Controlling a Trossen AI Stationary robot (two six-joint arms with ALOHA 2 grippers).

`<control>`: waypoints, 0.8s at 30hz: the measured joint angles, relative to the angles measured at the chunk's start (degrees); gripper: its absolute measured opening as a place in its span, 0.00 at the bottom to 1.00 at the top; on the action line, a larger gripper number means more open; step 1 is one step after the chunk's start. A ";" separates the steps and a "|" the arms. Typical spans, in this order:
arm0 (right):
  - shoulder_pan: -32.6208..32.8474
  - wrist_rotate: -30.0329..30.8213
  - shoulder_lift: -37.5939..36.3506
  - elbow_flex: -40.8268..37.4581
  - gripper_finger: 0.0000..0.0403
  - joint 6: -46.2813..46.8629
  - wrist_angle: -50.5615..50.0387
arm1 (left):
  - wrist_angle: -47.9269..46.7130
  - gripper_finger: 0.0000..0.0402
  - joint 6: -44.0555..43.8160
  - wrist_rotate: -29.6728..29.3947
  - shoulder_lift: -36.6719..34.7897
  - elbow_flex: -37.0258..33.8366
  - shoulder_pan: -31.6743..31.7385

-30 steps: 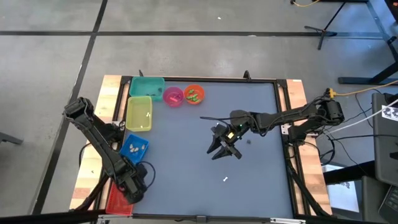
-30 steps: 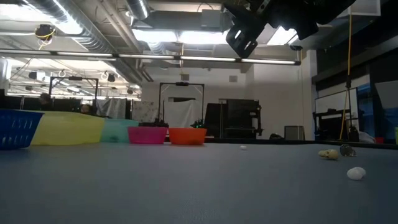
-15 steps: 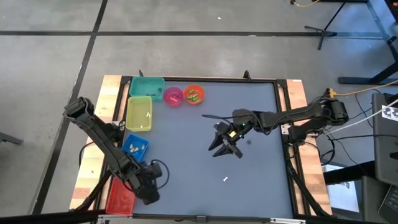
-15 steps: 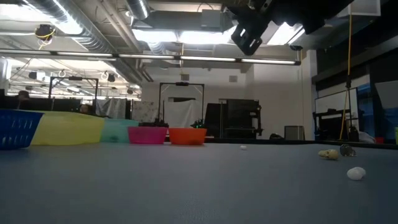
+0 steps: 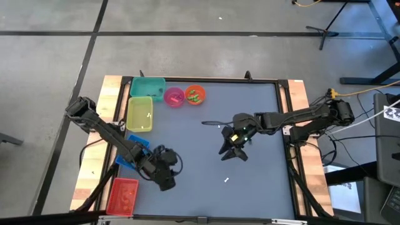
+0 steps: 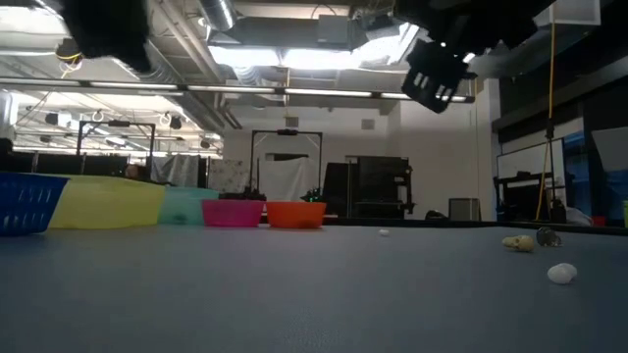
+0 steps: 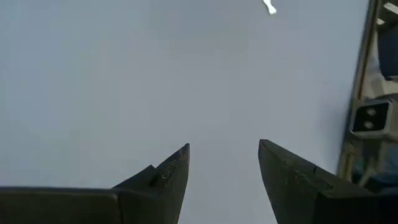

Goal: Sort Halloween decoration
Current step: Put the white bone toy into the yellow bin

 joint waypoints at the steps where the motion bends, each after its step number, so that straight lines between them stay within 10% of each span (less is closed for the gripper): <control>1: 0.79 -0.04 0.00 0.00 0.47 0.00 -0.13 | 0.03 0.44 0.86 -0.02 0.00 0.00 0.75; 24: 22.92 34.36 0.94 -0.02 0.47 -10.39 -6.90 | 6.18 0.44 18.88 0.02 0.00 0.00 9.60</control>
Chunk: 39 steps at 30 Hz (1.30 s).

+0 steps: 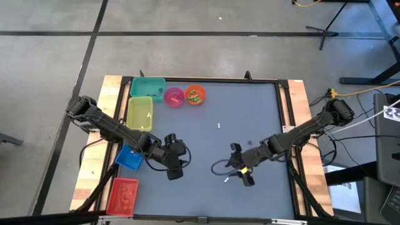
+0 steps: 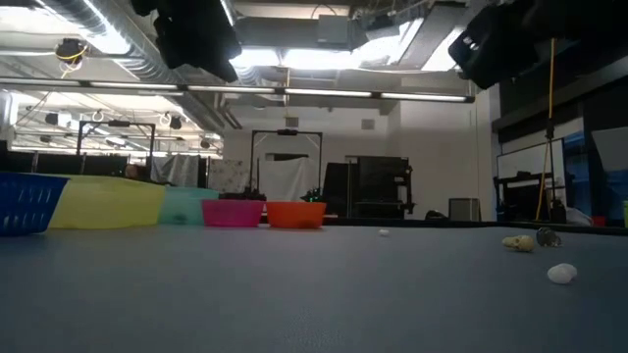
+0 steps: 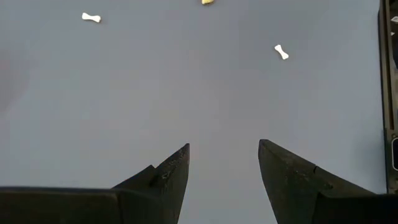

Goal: Sort Halloween decoration
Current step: Put the white bone toy into the yellow bin

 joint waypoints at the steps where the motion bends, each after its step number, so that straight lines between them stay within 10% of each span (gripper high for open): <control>1: 0.51 0.00 0.35 0.00 0.47 -0.01 -0.01 | 0.02 0.44 0.00 0.01 0.00 0.00 0.03; 39: 2.65 -1.53 20.43 0.00 0.47 -6.02 4.19 | 0.17 0.44 1.01 0.02 0.00 0.00 0.03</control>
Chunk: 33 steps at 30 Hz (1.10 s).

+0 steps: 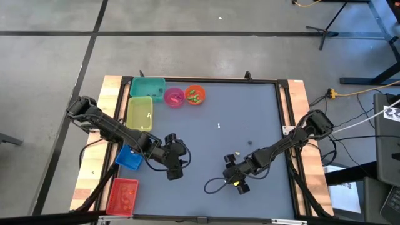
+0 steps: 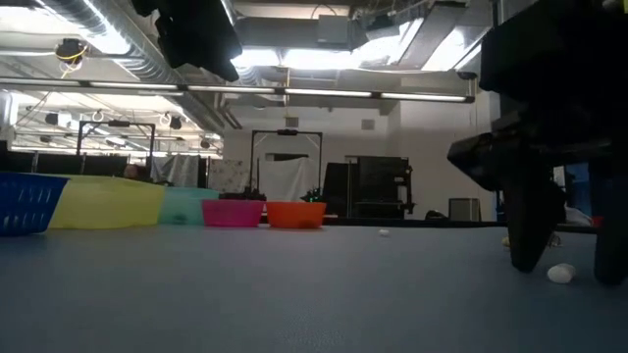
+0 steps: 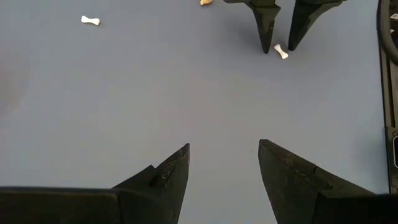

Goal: Sort Halloween decoration
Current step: Put the white bone toy into the yellow bin

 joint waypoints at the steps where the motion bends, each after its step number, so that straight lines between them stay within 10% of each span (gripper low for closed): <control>1: 0.00 -0.01 0.00 0.00 0.47 -0.16 0.20 | 0.00 0.44 0.02 0.00 0.00 0.00 0.00; 16: 0.00 -1.05 0.02 0.00 0.46 -1.34 -0.06 | 0.03 0.44 0.00 0.00 0.00 0.00 0.00; 33: -0.02 -1.01 0.02 0.00 0.18 -1.29 -0.15 | 0.03 0.44 -0.02 0.01 0.00 0.00 0.00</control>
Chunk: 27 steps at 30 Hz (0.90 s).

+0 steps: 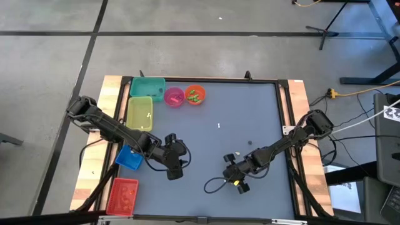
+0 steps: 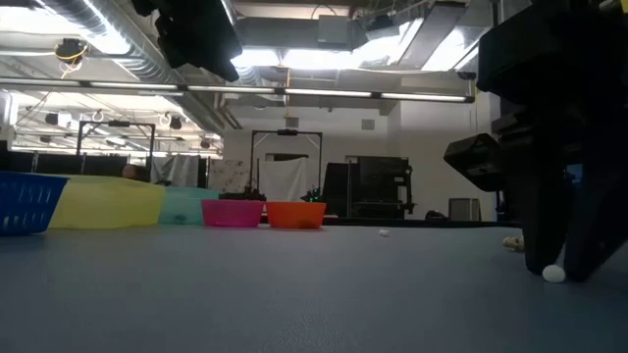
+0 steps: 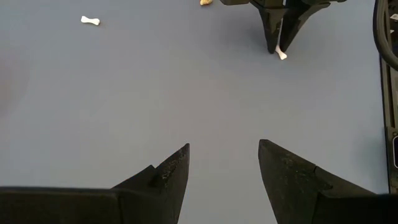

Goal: Sort Halloween decoration
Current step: Put the white bone toy into the yellow bin

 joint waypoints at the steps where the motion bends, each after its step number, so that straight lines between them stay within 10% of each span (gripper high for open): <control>1: 0.00 -0.02 0.00 0.00 0.17 0.00 0.00 | 0.00 0.44 0.00 -0.01 0.00 0.00 0.00; 27: 0.00 -0.07 -0.02 0.00 0.06 0.02 0.01 | 0.00 0.44 -0.02 -0.01 0.00 0.00 0.00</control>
